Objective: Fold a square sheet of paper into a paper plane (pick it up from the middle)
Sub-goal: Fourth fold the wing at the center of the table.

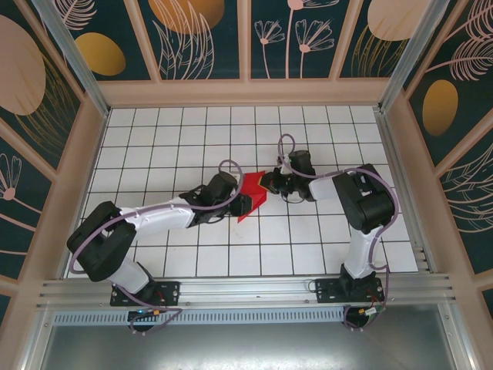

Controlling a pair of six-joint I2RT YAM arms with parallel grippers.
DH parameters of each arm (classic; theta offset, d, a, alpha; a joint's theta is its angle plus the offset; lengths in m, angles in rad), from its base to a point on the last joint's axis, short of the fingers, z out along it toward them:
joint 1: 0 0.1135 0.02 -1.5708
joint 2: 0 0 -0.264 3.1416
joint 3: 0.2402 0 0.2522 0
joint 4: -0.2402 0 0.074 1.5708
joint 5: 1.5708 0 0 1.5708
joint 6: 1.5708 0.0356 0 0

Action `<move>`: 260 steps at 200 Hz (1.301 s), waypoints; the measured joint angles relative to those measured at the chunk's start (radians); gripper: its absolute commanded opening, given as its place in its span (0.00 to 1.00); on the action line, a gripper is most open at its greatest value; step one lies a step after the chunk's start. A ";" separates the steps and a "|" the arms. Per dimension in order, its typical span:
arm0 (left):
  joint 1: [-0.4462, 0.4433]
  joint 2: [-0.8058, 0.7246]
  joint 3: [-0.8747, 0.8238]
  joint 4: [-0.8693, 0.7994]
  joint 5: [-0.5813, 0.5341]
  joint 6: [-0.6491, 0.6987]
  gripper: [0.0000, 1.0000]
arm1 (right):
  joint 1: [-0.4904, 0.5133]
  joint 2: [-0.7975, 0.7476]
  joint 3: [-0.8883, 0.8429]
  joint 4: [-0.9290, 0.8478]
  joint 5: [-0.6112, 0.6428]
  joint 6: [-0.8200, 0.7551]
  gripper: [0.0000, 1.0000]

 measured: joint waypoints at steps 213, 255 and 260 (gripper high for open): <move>-0.145 0.079 -0.026 0.006 -0.268 -0.064 0.61 | 0.092 -0.130 -0.087 0.036 0.072 0.140 0.25; -0.150 0.102 -0.023 0.005 -0.293 -0.090 0.58 | 0.088 -0.130 -0.077 0.017 0.047 0.122 0.24; -0.150 0.102 -0.023 0.006 -0.294 -0.090 0.58 | 0.088 -0.130 -0.076 0.016 0.045 0.122 0.23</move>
